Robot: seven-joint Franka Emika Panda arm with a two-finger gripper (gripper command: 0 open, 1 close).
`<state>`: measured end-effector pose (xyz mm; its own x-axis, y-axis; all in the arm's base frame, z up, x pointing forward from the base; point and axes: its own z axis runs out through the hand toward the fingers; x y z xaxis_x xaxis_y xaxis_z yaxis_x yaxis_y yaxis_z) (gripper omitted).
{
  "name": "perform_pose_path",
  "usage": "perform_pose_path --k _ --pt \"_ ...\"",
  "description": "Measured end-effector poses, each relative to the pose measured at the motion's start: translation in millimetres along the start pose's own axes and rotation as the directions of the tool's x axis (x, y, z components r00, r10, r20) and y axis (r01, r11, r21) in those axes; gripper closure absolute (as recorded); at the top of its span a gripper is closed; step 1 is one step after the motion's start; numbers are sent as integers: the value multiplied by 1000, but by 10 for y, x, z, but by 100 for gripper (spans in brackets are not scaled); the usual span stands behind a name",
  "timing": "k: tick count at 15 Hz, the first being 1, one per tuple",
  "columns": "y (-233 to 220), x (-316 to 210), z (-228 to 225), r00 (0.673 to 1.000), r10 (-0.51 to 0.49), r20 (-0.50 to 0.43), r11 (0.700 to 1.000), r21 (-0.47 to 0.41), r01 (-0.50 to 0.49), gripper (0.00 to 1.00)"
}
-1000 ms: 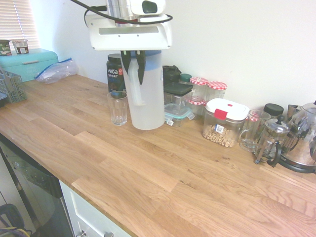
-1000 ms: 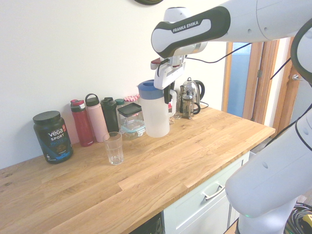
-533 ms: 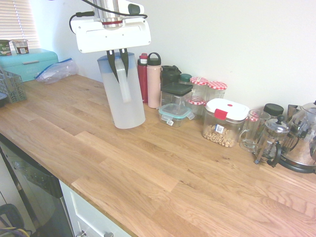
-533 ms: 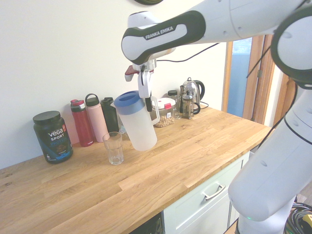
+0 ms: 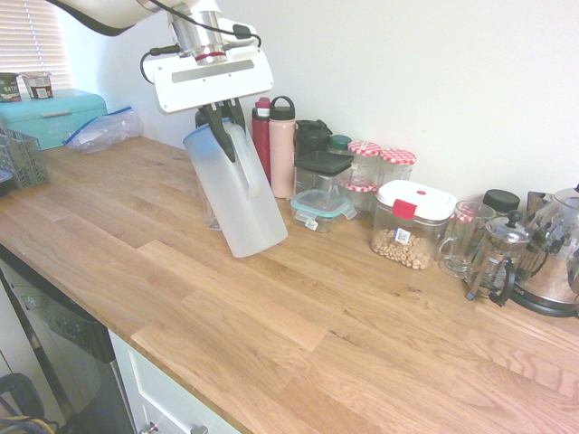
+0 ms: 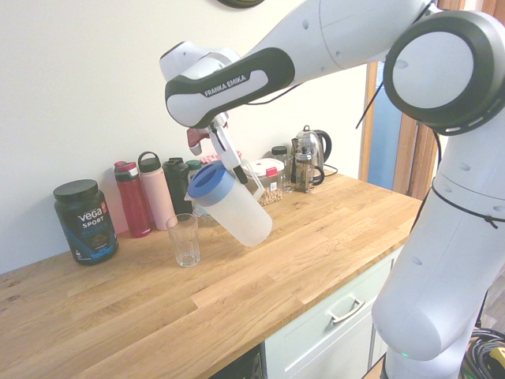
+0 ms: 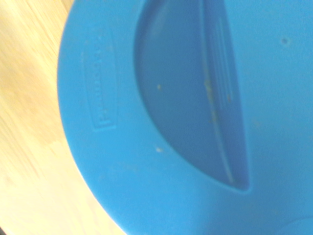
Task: Pour me some water
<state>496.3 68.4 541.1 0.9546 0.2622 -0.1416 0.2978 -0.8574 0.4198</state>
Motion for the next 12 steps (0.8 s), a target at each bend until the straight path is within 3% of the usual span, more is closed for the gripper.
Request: perform_pose_path --k 12 --pt "-261 720 41 1000 0 29 980 -198 6 100"
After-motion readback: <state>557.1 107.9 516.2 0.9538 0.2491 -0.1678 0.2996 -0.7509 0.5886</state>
